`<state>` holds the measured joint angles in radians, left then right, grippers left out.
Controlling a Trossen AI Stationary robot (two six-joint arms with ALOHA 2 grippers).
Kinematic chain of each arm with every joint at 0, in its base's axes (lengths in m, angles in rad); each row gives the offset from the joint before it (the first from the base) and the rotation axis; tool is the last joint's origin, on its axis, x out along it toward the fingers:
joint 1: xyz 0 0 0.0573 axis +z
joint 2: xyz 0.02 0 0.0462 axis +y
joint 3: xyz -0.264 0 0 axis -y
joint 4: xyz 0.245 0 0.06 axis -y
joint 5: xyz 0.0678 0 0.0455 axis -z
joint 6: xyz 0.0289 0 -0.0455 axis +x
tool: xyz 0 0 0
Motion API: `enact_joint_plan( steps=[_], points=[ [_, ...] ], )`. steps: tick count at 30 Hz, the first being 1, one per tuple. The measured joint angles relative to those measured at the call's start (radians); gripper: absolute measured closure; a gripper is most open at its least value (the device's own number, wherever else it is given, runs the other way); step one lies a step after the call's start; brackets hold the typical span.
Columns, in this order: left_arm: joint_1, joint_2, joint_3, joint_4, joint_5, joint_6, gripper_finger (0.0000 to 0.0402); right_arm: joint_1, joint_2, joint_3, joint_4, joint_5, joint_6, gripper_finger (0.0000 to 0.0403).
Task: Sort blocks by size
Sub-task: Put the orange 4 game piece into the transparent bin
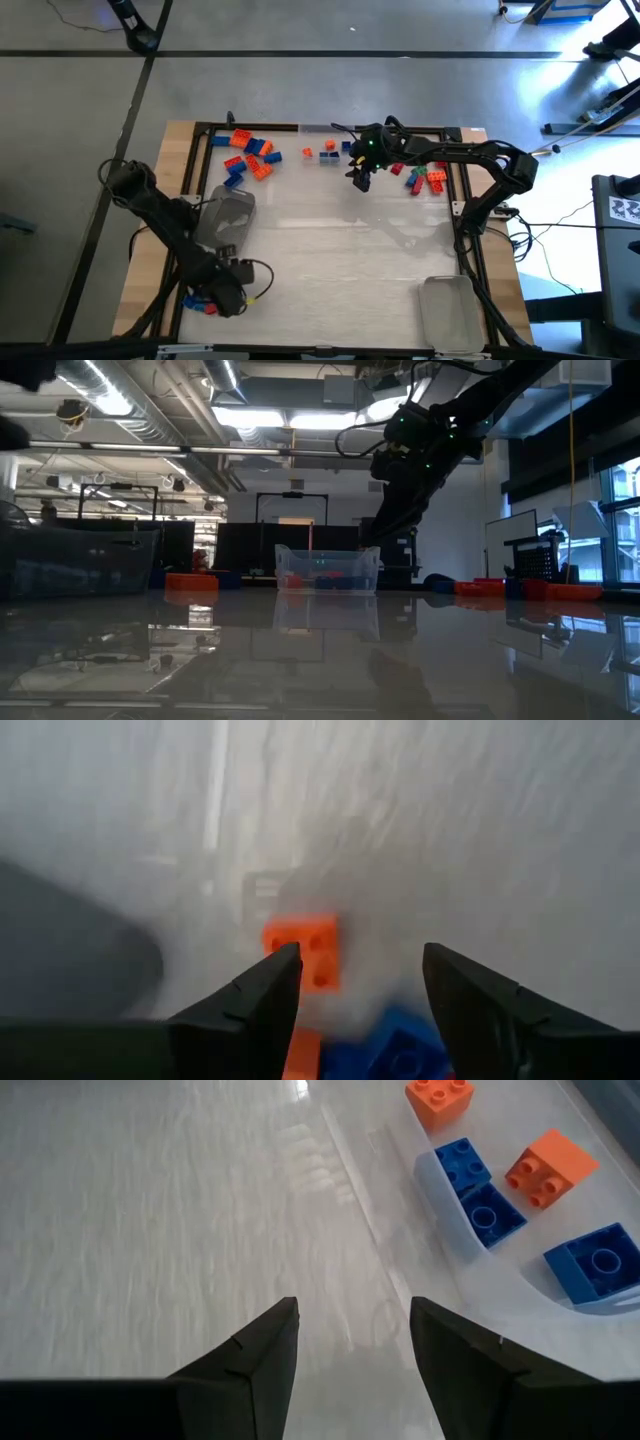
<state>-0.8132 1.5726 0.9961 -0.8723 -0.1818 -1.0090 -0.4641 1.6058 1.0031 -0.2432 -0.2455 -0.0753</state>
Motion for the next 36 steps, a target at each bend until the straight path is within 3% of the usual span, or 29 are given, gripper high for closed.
enact_joint_plan(
  steps=[6, 11, 18, 27, 36],
  points=[
    [-0.005, 0.000, -0.088, 0.015, -0.009, -0.101, 0.0205, 0.000, 0.000, 0.000, 0.000, 0.000, 0.000, 0.0210],
    [-0.005, 0.000, -0.142, 0.155, -0.005, -0.059, 0.0205, 0.000, 0.000, 0.000, 0.002, 0.001, -0.004, 0.0210],
    [0.004, -0.004, -0.194, 0.142, -0.024, -0.044, 0.0207, 0.000, 0.000, 0.000, 0.003, 0.018, -0.008, 0.0210],
    [0.036, -0.003, -0.198, 0.179, -0.041, 0.101, 0.0278, 0.020, -0.003, 0.000, -0.023, 0.018, -0.034, 0.0210],
    [0.057, -0.074, -0.117, 0.113, -0.034, 0.133, 0.0281, 0.092, -0.156, -0.001, -0.086, 0.018, -0.048, 0.0210]
  ],
)
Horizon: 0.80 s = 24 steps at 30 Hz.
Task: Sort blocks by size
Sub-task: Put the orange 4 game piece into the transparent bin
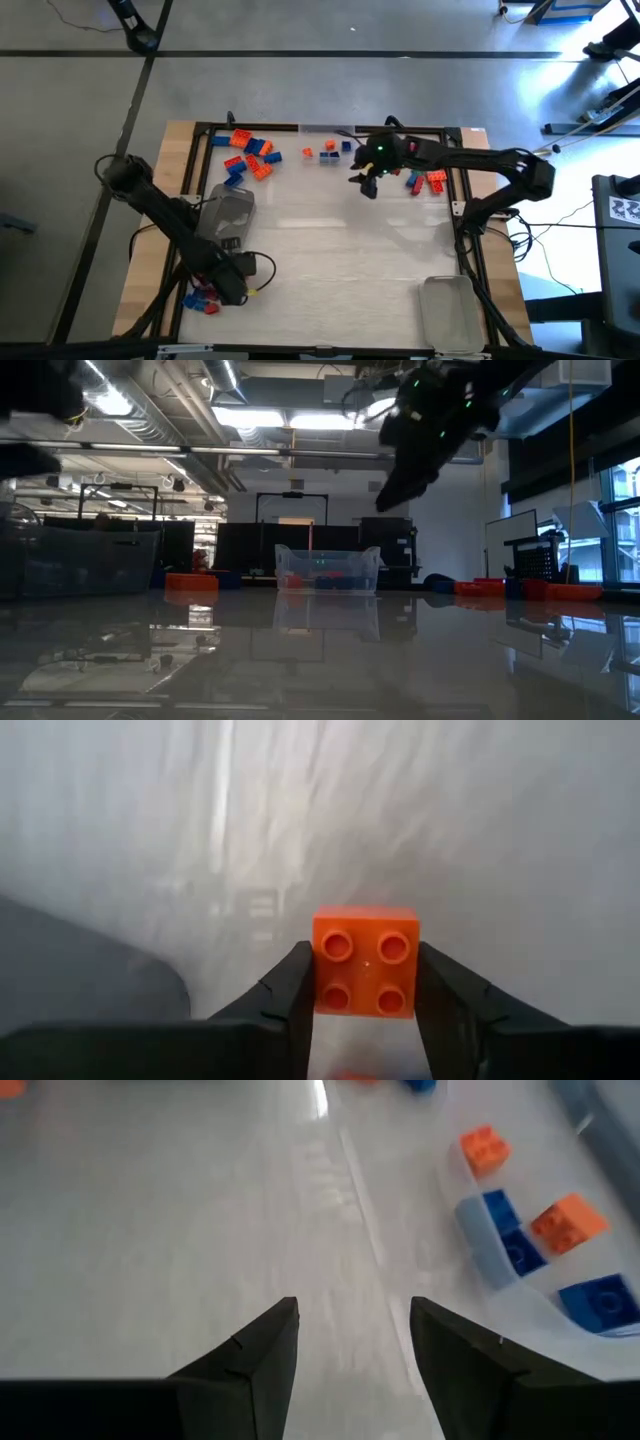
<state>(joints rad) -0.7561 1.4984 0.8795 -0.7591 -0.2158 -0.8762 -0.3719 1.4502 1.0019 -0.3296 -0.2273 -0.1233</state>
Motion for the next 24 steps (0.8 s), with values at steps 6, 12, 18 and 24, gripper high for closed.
enact_joint_plan(
  steps=[6, 12, 18, 24],
  points=[
    [0.081, -0.136, 0.048, -0.007, -0.125, 0.112, 0.0275, -0.001, -0.146, 0.000, -0.066, 0.008, -0.008, 0.0210],
    [0.262, -0.256, 0.048, 0.088, -0.275, 0.347, 0.0273, -0.001, -0.207, 0.000, -0.084, 0.044, -0.067, 0.0210],
    [0.469, -0.272, 0.039, 0.281, -0.285, 0.609, 0.0270, -0.034, -0.211, -0.032, -0.032, 0.017, -0.095, 0.0210],
    [0.694, -0.266, -0.008, 0.537, -0.236, 0.837, 0.0269, -0.142, -0.217, -0.137, 0.109, -0.047, -0.068, 0.0210]
  ],
)
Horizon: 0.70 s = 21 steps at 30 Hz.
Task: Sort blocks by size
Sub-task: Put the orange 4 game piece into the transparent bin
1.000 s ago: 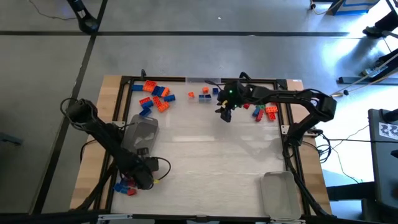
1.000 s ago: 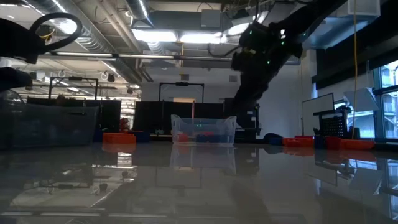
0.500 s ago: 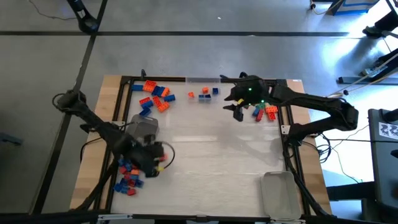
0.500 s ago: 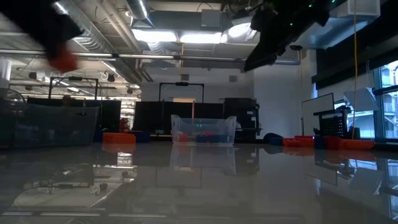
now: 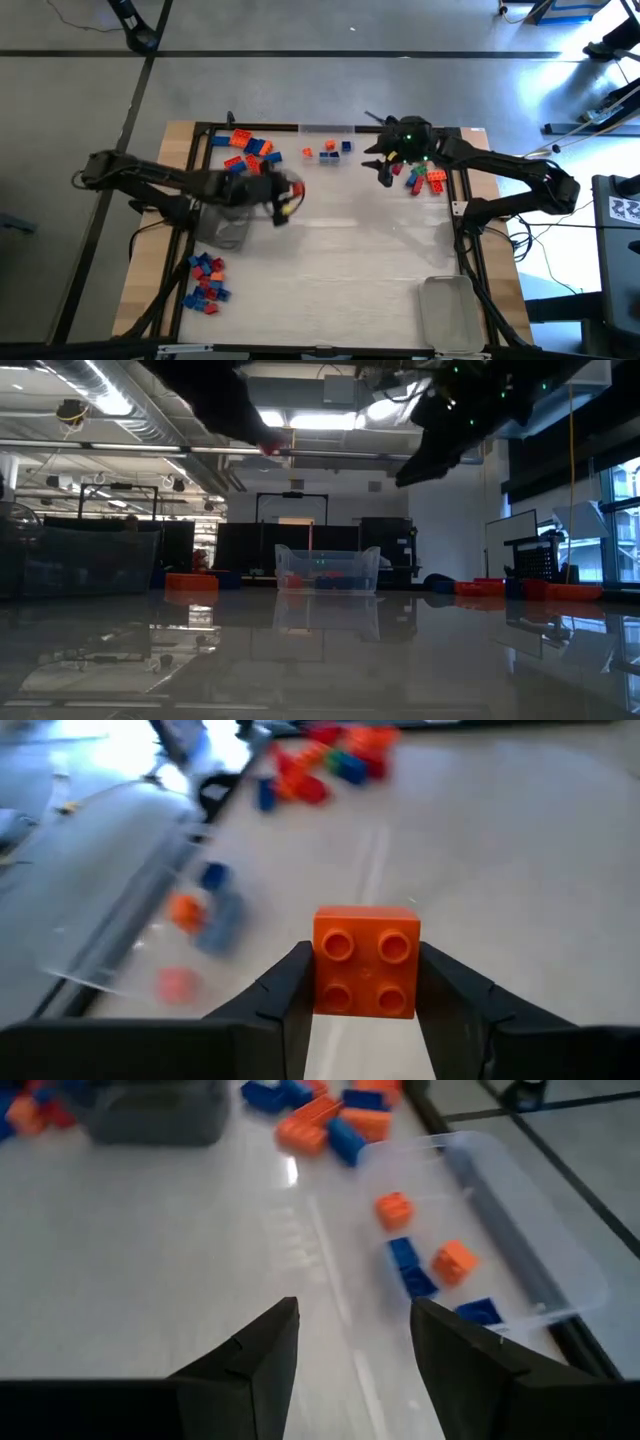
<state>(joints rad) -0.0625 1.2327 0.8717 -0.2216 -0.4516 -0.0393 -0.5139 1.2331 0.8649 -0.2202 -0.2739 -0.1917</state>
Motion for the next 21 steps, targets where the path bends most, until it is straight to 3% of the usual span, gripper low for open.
enact_joint_plan(
  steps=[9, 15, 21],
  points=[
    [0.269, 0.049, -0.048, 0.284, 0.108, 0.077, 0.0268, -0.059, 0.000, -0.085, 0.170, -0.003, 0.038, 0.0210],
    [0.401, 0.214, -0.044, 0.500, 0.109, 0.172, 0.0268, -0.056, 0.000, -0.085, 0.227, 0.031, 0.034, 0.0210],
    [0.505, 0.393, 0.029, 0.557, 0.108, 0.203, 0.0268, -0.056, 0.000, -0.080, 0.226, 0.052, 0.030, 0.0210]
  ],
)
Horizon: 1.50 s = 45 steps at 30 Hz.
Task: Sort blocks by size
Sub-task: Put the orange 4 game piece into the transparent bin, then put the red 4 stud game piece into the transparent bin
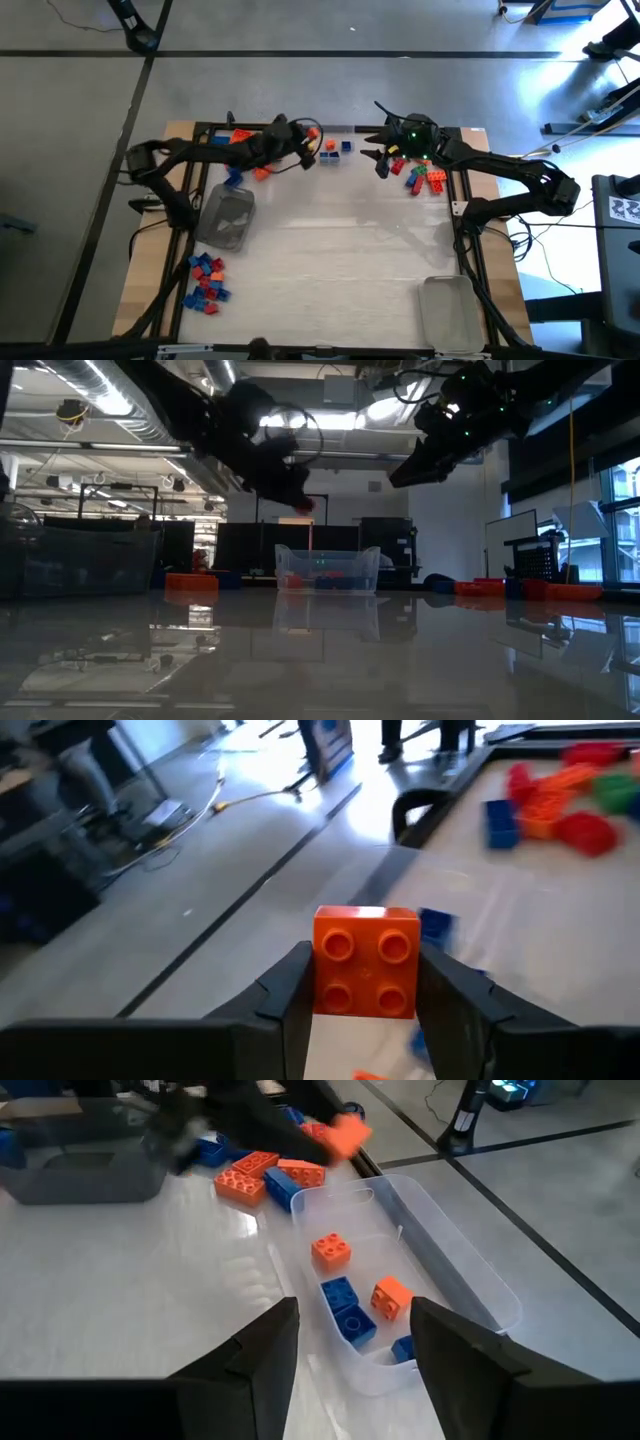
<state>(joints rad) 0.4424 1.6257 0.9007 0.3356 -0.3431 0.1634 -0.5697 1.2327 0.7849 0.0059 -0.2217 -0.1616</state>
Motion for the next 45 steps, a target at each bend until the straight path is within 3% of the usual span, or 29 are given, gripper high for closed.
enact_joint_plan(
  steps=[5, 12, 17, 21, 25, 31, 36, 40, 45],
  points=[
    [0.041, 0.083, 0.071, -0.010, 0.063, -0.017, 0.0258, 0.000, 0.000, 0.000, -0.002, -0.006, 0.000, 0.0210],
    [0.058, 0.136, 0.126, -0.087, 0.091, -0.011, 0.0190, 0.000, 0.000, 0.000, -0.008, -0.006, -0.019, 0.0210],
    [0.019, 0.048, 0.164, -0.281, 0.090, -0.034, 0.0161, 0.000, 0.000, 0.000, -0.017, -0.006, -0.027, 0.0210],
    [-0.021, -0.028, 0.161, -0.316, 0.090, -0.028, 0.0160, 0.001, 0.000, 0.000, -0.035, -0.006, -0.027, 0.0210],
    [-0.083, -0.142, 0.161, -0.514, 0.086, -0.050, 0.0167, 0.001, 0.001, 0.002, -0.082, -0.006, -0.027, 0.0210],
    [-0.260, -0.311, 0.160, -0.754, 0.089, -0.157, 0.0174, 0.001, 0.001, 0.002, -0.102, -0.007, -0.027, 0.0210],
    [-0.494, -0.365, 0.161, -0.977, 0.086, -0.312, 0.0175, 0.001, 0.001, 0.002, -0.124, -0.007, -0.027, 0.0210],
    [-0.680, -0.361, 0.159, -1.117, 0.091, -0.517, 0.0175, 0.001, 0.001, 0.002, -0.132, -0.007, -0.028, 0.0210],
    [-0.887, -0.358, 0.159, -1.173, 0.088, -0.826, 0.0175, 0.000, 0.001, 0.002, -0.138, -0.007, -0.031, 0.0210]
  ],
)
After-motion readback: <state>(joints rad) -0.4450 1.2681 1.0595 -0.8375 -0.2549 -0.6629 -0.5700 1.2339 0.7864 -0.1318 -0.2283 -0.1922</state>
